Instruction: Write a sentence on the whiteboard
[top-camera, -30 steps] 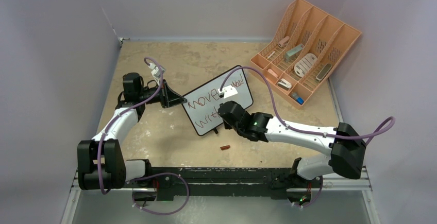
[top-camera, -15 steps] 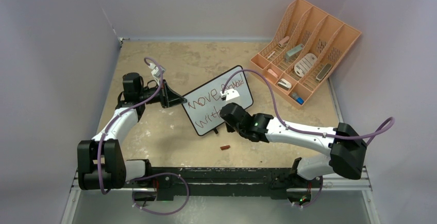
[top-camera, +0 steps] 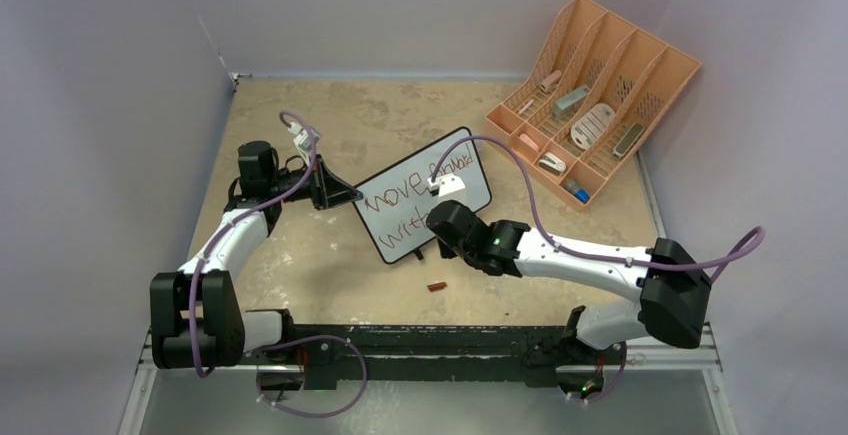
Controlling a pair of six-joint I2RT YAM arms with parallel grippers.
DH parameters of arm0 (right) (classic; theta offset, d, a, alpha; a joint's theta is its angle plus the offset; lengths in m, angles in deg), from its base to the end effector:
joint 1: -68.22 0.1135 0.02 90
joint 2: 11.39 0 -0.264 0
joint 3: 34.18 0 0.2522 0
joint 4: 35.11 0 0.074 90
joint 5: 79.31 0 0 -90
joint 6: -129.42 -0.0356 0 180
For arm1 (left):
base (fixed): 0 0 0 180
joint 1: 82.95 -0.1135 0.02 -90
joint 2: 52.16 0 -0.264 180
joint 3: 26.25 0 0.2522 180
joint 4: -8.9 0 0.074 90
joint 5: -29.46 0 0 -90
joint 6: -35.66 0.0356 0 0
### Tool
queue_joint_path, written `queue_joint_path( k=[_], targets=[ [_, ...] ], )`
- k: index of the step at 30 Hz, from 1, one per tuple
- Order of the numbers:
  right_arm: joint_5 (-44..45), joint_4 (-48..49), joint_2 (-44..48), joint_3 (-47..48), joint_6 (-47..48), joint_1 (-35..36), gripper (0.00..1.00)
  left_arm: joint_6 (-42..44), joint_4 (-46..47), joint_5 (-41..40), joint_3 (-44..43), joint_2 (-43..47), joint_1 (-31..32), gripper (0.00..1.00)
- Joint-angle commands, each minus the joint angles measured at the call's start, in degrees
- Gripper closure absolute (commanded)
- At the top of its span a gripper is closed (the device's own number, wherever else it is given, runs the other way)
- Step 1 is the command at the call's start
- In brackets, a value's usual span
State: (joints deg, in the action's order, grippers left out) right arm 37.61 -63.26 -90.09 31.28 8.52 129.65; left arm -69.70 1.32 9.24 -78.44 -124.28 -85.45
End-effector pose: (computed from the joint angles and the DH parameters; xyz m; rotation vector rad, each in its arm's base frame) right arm 0.1543 0.2497 0.2447 -0.3516 2.1961 0.3538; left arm 0.2538 -0.0224 0.2389 0.4731 1.8974 -1.3703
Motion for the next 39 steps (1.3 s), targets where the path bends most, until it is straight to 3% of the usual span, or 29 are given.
queue_joint_path(
  k=[1,21,39],
  targets=[
    [-0.1,-0.6,0.7,0.1,-0.7,-0.2,1.00,1.9,-0.9,-0.1,-1.5,-0.2,0.2,1.00],
    [4.6,1.6,7.1,0.7,2.3,-3.9,1.00,3.1,-2.6,-0.5,-2.0,0.0,0.2,1.00],
    [4.1,6.3,4.1,2.3,5.7,-6.3,1.00,2.9,-2.3,-0.2,-1.9,0.0,0.2,1.00]
  ],
)
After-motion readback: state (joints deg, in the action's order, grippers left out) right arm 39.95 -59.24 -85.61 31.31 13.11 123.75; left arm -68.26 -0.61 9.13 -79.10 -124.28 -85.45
